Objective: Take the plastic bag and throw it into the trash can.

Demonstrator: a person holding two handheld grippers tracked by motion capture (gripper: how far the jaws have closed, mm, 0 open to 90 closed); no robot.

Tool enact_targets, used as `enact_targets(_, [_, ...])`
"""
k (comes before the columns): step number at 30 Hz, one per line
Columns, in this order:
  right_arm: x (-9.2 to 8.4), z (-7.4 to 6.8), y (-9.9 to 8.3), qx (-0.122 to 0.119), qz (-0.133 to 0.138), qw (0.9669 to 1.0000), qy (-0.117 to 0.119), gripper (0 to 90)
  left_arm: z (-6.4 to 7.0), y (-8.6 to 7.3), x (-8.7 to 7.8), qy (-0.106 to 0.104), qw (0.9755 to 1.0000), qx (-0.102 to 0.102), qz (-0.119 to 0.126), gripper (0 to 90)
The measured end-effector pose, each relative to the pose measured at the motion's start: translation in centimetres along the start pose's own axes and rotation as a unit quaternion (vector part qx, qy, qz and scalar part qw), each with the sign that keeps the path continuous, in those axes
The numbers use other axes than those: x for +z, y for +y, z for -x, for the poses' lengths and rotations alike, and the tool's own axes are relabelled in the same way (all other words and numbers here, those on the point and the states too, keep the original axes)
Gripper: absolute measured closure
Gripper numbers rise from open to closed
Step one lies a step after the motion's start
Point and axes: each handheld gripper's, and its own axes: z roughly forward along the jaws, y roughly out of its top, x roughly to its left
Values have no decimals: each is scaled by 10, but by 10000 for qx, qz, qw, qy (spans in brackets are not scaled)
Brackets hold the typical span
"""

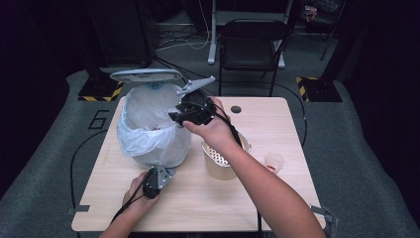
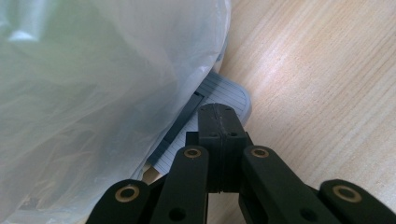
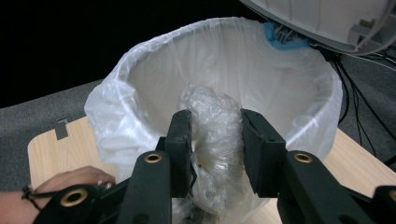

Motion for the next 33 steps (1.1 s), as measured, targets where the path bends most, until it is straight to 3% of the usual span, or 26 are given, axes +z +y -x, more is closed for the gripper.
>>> enact_targets(9, [21, 0, 16, 65, 30, 10000, -22, 660, 0, 0, 0, -10, 10000, -6, 0, 900])
enact_targets(20, [53, -4, 28, 94, 54, 9997, -239, 655, 0, 1, 0, -5, 10000, 11, -23, 900])
enact_targets(22, [59, -6, 29, 135, 43, 9995, -292, 622, 0, 1, 0, -1, 10000, 31, -36, 900])
enact_targets(24, [63, -7, 28, 104, 78, 9993, -344, 534, 0, 1, 0, -1, 10000, 27, -35, 900])
enact_targets(27, [66, -8, 27, 176, 62, 9991, -368, 455, 0, 1, 0, -4, 10000, 27, -34, 900])
enact_targets(33, [51, -9, 20, 72, 128, 9992, -367, 482, 1, 1, 0, 10, 10000, 6, -22, 900])
